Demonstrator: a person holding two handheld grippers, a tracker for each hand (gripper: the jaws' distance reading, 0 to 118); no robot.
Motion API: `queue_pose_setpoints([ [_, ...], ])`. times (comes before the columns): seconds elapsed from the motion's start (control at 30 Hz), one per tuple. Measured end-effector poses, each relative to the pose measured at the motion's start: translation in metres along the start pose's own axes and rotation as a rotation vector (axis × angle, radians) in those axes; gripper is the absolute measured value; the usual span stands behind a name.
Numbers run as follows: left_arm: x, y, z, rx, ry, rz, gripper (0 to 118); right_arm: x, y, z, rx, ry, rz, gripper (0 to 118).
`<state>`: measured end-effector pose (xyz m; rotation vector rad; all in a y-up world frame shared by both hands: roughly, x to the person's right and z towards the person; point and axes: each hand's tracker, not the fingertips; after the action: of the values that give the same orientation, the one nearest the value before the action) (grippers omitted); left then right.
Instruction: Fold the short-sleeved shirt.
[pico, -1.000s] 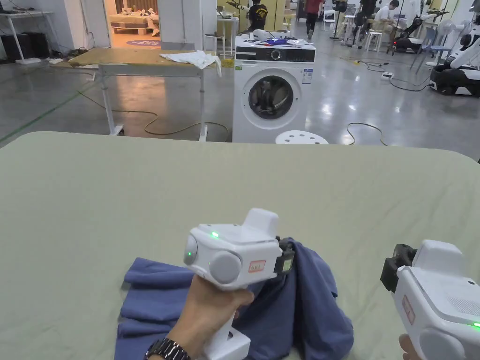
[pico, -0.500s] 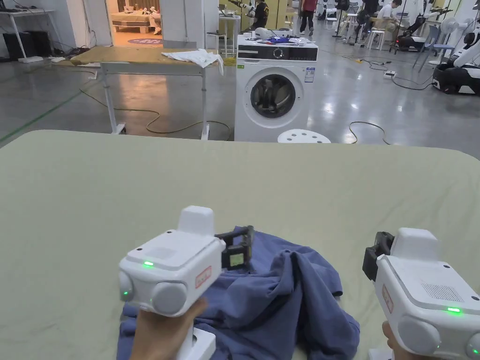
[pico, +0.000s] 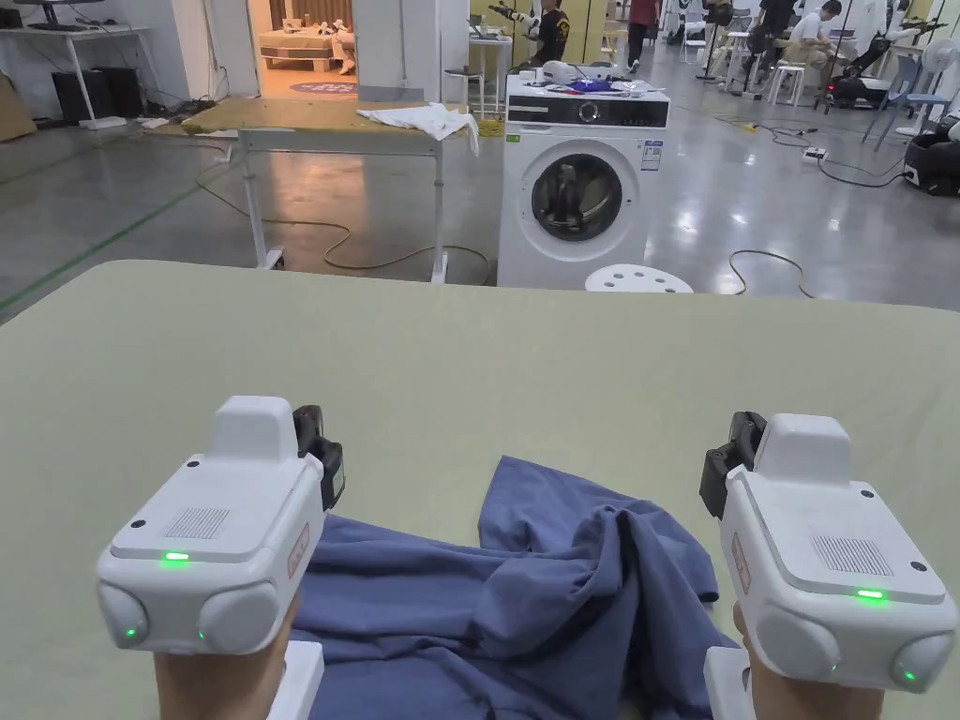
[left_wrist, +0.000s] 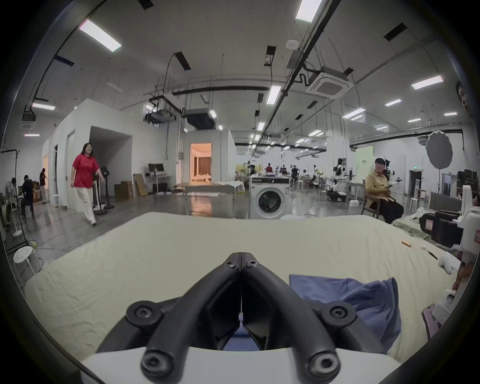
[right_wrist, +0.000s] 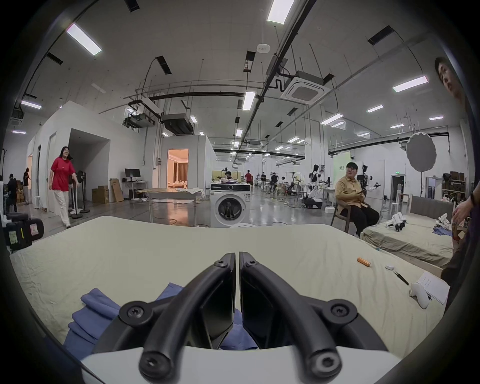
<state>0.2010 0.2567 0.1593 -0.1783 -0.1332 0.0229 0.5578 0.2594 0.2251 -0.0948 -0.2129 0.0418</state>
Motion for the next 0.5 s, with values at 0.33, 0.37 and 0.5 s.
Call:
queue_pose_setpoints([
  [0.33, -0.048, -0.092, -0.027, -0.646, -0.066, 0.086, 3, 0.008, -0.024, -0.004, -0.106, 0.013, 0.023, 2],
  [0.37, -0.050, -0.099, -0.027, -0.687, -0.059, 0.092, 10, 0.009, -0.027, -0.004, -0.115, 0.013, 0.023, 2],
  [0.5, -0.048, -0.129, -0.029, -0.811, -0.038, 0.098, 67, 0.012, -0.039, -0.004, -0.151, 0.009, 0.025, 2],
])
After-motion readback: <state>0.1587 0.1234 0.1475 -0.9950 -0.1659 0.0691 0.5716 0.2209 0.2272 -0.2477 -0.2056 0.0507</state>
